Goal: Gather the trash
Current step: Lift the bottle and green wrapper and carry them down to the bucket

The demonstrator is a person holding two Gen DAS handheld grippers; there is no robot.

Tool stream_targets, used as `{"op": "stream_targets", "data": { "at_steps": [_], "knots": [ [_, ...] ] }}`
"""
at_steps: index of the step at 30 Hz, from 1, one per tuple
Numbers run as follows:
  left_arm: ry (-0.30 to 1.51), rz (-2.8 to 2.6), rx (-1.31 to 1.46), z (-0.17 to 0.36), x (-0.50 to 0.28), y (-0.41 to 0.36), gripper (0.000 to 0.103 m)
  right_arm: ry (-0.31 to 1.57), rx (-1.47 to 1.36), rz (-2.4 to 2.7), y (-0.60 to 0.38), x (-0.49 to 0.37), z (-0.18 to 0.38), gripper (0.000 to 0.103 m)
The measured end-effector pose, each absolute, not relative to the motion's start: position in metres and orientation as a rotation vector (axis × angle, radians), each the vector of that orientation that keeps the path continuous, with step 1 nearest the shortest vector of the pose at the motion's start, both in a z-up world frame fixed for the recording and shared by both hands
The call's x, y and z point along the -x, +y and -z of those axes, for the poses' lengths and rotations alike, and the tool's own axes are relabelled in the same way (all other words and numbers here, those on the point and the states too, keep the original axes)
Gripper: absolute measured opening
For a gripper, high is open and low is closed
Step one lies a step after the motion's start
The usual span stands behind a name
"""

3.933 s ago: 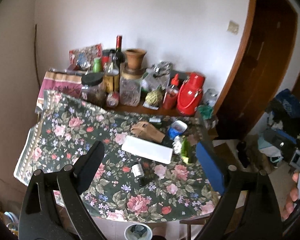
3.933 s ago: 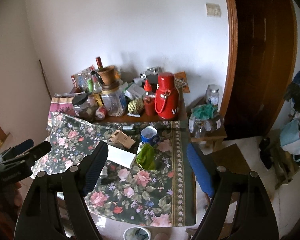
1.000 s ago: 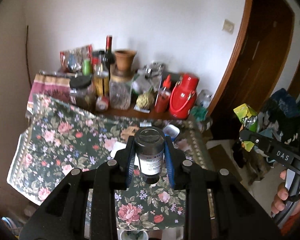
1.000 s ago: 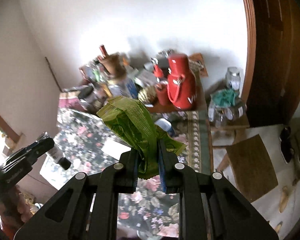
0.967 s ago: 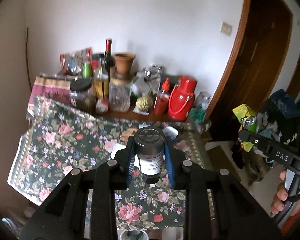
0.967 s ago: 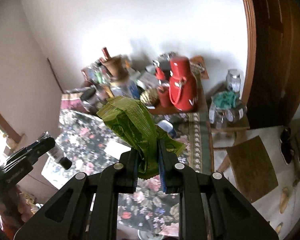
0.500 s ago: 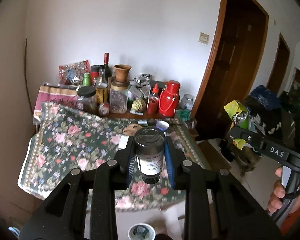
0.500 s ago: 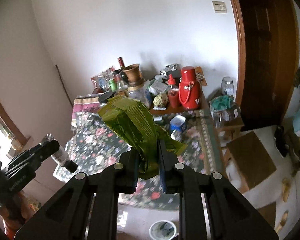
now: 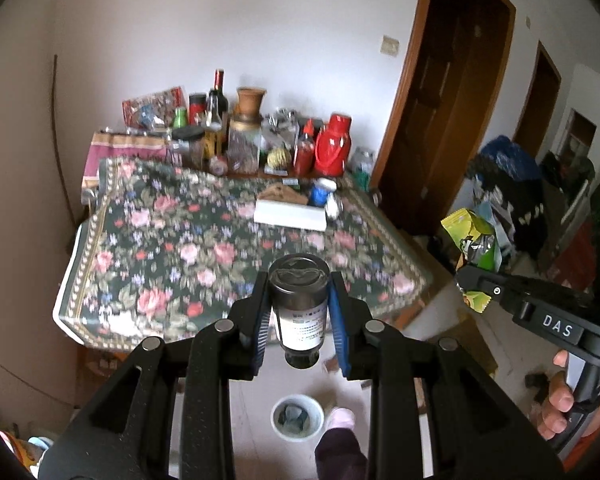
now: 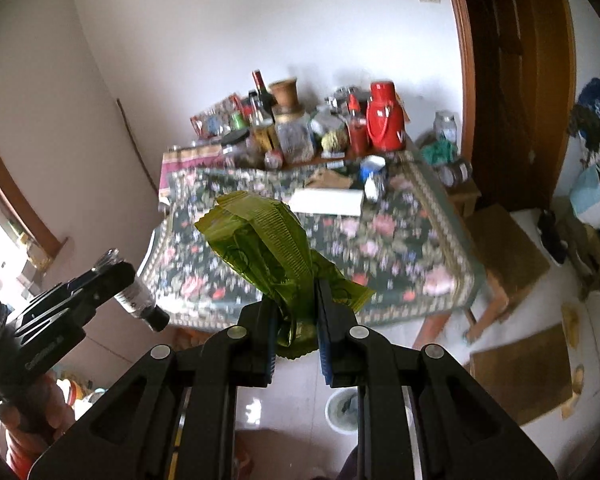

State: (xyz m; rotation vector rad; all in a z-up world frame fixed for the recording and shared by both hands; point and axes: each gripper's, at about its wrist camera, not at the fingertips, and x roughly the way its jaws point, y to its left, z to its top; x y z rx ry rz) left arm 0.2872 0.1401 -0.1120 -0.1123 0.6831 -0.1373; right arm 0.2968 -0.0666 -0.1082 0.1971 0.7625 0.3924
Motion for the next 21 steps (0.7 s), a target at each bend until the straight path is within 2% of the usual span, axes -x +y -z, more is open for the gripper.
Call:
{"op": "stream_targets", "data": {
  "at_steps": [10,17,21],
  "knots": [
    [0.872,0.161,0.130,0.186,-0.289,0.136,0.027,0.904,-0.193,-0.376,-0.056,-0.290,0.167,0.016],
    [1.010,0.135,0.142,0.270,-0.312,0.123,0.027,1.068,-0.191,-0.399,-0.053,-0.318,0.264,0.016],
    [1.077,0.115,0.171,0.337,-0.326,0.116,0.027,1.150,-0.163,-0.410,-0.050,-0.336,0.328,0.016]
  ]
}}
